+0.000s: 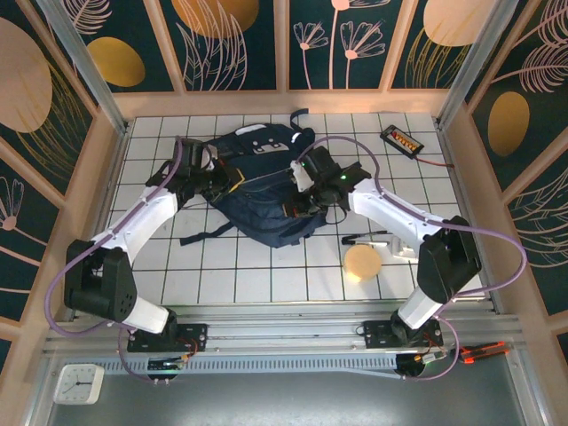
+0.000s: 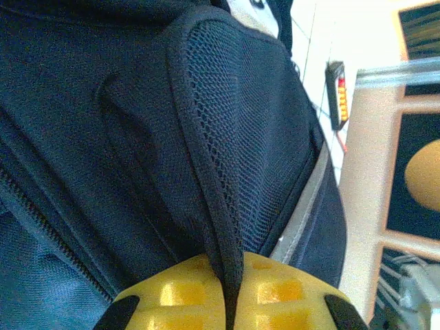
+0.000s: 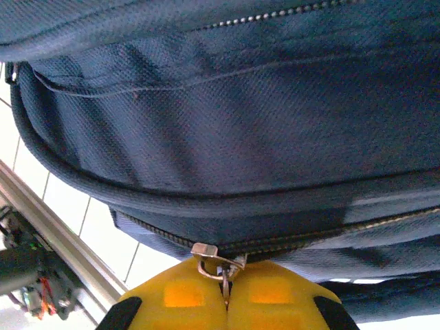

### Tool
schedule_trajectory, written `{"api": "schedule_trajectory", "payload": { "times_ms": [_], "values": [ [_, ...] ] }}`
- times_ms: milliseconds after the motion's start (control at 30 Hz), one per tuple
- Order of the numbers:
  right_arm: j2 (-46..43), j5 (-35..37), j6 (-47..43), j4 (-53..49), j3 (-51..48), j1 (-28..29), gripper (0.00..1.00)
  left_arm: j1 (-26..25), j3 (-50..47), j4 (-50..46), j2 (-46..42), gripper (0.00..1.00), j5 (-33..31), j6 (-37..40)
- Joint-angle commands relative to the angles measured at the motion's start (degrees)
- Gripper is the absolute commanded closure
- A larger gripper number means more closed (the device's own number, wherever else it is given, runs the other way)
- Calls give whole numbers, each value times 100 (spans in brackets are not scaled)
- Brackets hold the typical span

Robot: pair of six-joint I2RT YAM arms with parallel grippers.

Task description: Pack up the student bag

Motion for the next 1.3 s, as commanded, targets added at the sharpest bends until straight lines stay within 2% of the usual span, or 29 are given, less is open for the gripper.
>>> {"api": "schedule_trajectory", "payload": {
  "times_ms": [0, 167, 367, 567, 867, 1100, 1200, 1267],
  "values": [
    [-175, -104, -707, -760, -330, -316, 100, 334, 472, -249, 269, 100, -359, 1069],
    [21, -463, -1211, -324, -483, -955, 100, 403, 989, -904, 472, 100, -521, 1854],
    [83, -586, -1340, 115, -322, -1585, 100, 487, 1628, -1700, 726, 100, -670, 2530],
    [389, -799, -1287, 244, -39, -1716, 100, 613, 1942, -1958, 911, 100, -784, 2789],
    [323, -714, -881, 195, -81, -708, 100, 900, 1949, -1162, 1297, 100, -624, 2353],
    [665, -756, -221, 348, 401, 753, 100, 944, 2911, -1155, 2237, 100, -844, 2213],
    [1140, -759, -162, 244, 920, 1098, 100, 970, 3423, -1391, 2612, 77, -872, 2156],
    [1368, -727, -223, 98, 1175, 1157, 100, 979, 3548, -1444, 2633, 56, -892, 2109]
  ]
}}
